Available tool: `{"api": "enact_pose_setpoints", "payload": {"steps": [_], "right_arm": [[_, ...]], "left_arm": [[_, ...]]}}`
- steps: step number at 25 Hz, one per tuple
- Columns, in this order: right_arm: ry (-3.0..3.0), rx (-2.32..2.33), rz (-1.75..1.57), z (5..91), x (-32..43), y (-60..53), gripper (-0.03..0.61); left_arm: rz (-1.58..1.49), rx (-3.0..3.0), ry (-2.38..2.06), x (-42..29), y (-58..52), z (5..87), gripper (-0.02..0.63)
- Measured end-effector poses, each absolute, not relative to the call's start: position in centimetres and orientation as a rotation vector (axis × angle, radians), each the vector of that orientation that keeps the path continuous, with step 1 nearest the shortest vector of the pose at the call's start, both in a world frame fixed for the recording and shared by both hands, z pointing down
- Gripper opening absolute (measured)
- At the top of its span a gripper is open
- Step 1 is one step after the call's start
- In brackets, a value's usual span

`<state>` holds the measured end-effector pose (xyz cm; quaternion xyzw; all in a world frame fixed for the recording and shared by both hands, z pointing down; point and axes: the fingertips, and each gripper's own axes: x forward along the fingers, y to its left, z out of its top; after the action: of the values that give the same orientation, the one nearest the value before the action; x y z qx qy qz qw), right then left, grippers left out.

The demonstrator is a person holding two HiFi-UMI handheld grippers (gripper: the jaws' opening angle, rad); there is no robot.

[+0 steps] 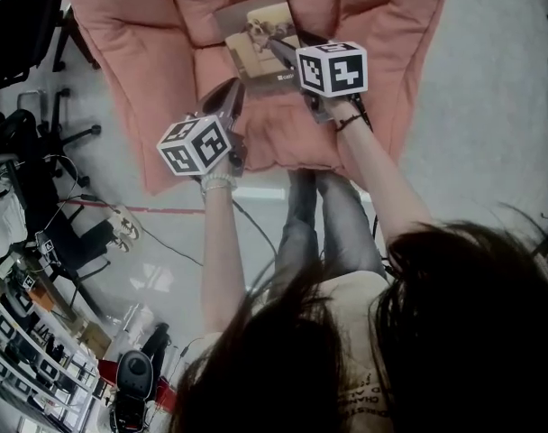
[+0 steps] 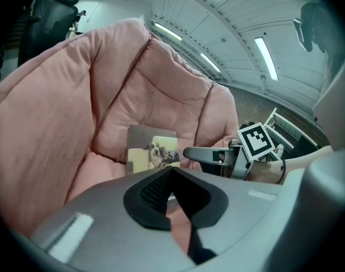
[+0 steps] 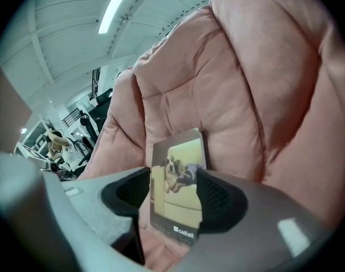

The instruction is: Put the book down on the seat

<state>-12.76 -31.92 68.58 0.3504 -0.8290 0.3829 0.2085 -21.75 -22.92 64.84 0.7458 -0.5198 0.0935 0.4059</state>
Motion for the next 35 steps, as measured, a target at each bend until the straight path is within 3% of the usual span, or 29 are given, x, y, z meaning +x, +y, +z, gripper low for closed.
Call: {"api": "enact_pose_setpoints", "payload": {"steps": [17,35], "right_arm": [[-2.483,0.876,1.104,58.3,-13.3,-27.7,0.129],[-2.677,0.765,1.047,47.0,-13.7,-24.2,0.046]], "left_arm": [[0.116,1.976,-1.358,-19.4,-22.4,55.0,-0.009],[0.029,2.082,-1.381,-17.7,-19.6,45.7,-0.009]]}}
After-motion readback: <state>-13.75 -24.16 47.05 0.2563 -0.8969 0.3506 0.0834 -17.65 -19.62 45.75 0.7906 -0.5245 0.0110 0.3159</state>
